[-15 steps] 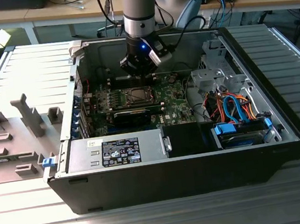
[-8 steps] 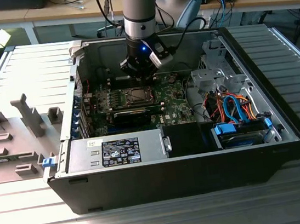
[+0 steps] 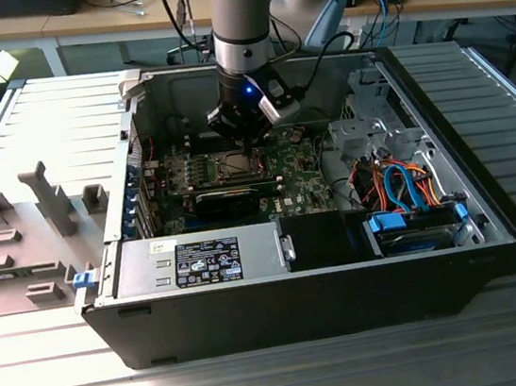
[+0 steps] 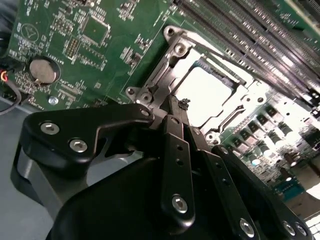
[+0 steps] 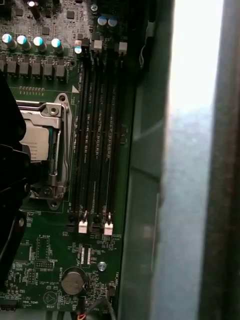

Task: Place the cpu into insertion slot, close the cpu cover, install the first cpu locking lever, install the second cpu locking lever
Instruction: 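Install the first cpu locking lever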

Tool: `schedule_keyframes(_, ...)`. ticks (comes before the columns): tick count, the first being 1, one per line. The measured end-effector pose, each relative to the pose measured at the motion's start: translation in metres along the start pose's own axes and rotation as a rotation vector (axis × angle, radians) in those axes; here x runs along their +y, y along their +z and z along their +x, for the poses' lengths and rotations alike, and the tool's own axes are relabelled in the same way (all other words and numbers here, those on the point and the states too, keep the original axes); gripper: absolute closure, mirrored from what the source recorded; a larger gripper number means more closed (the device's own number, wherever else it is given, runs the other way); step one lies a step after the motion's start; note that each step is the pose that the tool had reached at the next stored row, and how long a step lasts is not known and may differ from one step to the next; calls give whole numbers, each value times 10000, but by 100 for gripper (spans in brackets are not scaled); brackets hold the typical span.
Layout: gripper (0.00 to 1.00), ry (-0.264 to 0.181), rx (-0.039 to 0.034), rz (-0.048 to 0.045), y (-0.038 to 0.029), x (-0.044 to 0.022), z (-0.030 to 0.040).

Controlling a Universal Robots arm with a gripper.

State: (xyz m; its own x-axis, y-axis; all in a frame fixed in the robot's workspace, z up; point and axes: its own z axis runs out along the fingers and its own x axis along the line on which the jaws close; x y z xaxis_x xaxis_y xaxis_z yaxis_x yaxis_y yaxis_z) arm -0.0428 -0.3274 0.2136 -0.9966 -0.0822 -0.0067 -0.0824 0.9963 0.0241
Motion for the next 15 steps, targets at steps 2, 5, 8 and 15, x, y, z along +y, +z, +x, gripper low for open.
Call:
schedule_keyframes(2, 89, 0, -1, 0, 0, -25, 2)
schedule_keyframes(5, 89, 0, 0, -1, -1, -55, 4)
schedule_keyframes(8, 89, 1, -1, -1, -1, -69, 6)
schedule_keyframes(15, 89, -1, 5, 52, -105, -68, 5)
